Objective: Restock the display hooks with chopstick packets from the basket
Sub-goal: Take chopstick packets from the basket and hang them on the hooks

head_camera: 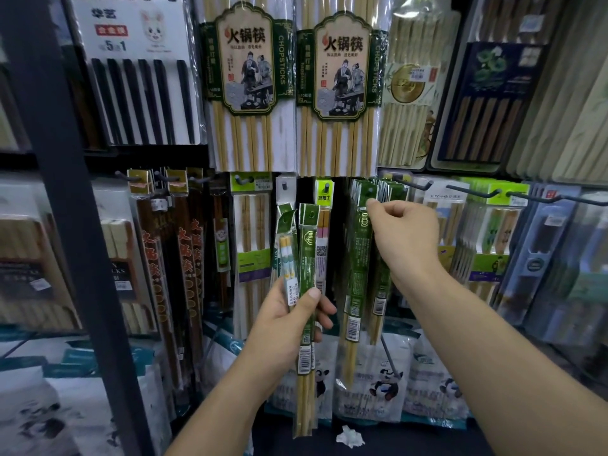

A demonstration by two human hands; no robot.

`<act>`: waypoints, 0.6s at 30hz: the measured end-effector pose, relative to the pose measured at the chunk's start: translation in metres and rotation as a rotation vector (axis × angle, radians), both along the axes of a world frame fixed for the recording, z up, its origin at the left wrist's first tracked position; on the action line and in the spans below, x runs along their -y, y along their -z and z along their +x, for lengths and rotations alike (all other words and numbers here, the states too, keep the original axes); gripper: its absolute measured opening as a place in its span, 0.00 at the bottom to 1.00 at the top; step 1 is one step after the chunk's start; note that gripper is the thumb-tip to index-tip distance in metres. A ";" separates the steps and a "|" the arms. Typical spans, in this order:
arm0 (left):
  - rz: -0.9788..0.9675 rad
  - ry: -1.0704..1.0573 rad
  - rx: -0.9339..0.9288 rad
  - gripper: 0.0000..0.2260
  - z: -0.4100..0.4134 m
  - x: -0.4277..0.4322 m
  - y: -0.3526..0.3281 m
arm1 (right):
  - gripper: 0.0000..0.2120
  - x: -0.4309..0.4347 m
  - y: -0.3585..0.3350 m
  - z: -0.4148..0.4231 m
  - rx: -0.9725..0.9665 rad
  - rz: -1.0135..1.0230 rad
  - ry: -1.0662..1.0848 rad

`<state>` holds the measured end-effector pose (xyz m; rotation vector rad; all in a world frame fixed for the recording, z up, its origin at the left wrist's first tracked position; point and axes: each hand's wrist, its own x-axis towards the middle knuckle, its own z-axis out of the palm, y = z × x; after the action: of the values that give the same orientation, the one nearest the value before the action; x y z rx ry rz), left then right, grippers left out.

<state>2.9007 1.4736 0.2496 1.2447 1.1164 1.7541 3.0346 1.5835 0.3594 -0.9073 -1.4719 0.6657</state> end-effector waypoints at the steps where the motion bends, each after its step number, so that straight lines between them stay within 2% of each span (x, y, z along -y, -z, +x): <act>1: 0.005 0.002 -0.005 0.07 0.000 0.000 0.000 | 0.25 -0.002 0.002 0.000 0.022 0.024 0.018; 4: 0.011 0.023 -0.022 0.13 0.001 0.000 0.000 | 0.22 -0.002 0.008 0.003 0.046 0.061 0.040; 7: 0.014 0.028 -0.024 0.11 0.002 -0.001 0.002 | 0.16 0.005 0.013 0.006 0.004 0.059 0.050; 11: 0.020 0.067 -0.001 0.12 0.004 -0.001 0.002 | 0.13 0.023 0.019 0.002 -0.001 0.027 -0.139; 14: 0.032 0.096 0.008 0.14 0.007 0.001 -0.001 | 0.08 0.033 0.020 -0.003 -0.003 -0.075 -0.292; 18: 0.034 0.106 0.022 0.08 0.009 0.002 -0.002 | 0.05 0.035 0.020 -0.004 -0.062 -0.162 -0.391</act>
<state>2.9097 1.4721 0.2513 1.2784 0.9932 1.7094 3.0302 1.5483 0.3397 -0.7167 -1.5706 1.1036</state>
